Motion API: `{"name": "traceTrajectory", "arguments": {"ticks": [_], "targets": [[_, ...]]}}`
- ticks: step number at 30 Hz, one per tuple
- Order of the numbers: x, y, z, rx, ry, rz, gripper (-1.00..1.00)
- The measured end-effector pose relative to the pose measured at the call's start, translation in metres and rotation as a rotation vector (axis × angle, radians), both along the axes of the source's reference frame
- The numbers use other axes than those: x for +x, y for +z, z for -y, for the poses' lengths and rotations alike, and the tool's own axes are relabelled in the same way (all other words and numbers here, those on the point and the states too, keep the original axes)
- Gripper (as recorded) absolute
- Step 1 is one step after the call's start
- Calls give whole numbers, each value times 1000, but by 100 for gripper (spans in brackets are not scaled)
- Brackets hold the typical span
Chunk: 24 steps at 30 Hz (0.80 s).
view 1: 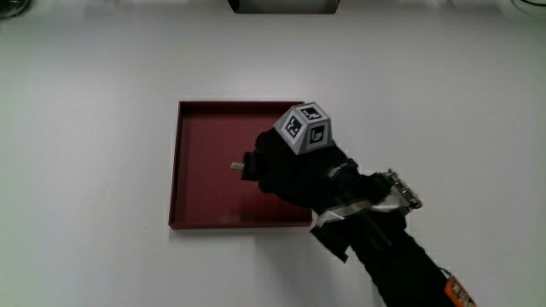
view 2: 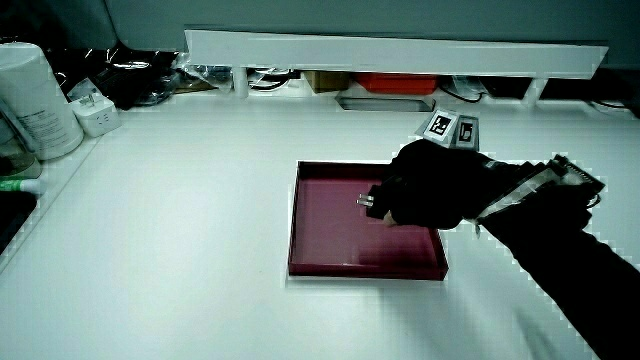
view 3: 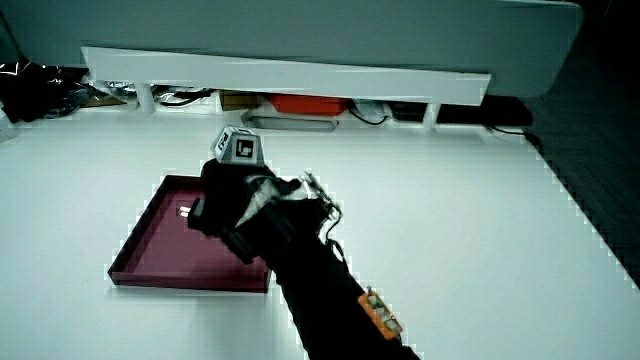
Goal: Place charger into plate
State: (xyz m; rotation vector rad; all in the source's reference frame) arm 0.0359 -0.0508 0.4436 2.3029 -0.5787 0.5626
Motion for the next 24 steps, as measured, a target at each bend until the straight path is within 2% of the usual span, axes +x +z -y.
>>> {"name": "traceTrajectory", "arguments": {"ticks": [4,7,13,15,16,18,20,22,23,24], "targets": [[-12,21,-8,-22,-11,-35,0],[-16,37,-12,-57,-13,-61,0],[-24,58,-20,-68,-33,-143,0],[-25,62,-22,-86,-48,-138,0],[-26,65,-23,-73,-33,-160,0],[-28,70,-24,-95,-53,-169,0],[-27,77,-25,-91,-44,-177,0],[-27,72,-24,-79,-39,-180,0],[-27,74,-24,-100,-50,-163,0],[-27,72,-24,-87,-45,-165,0]]}}
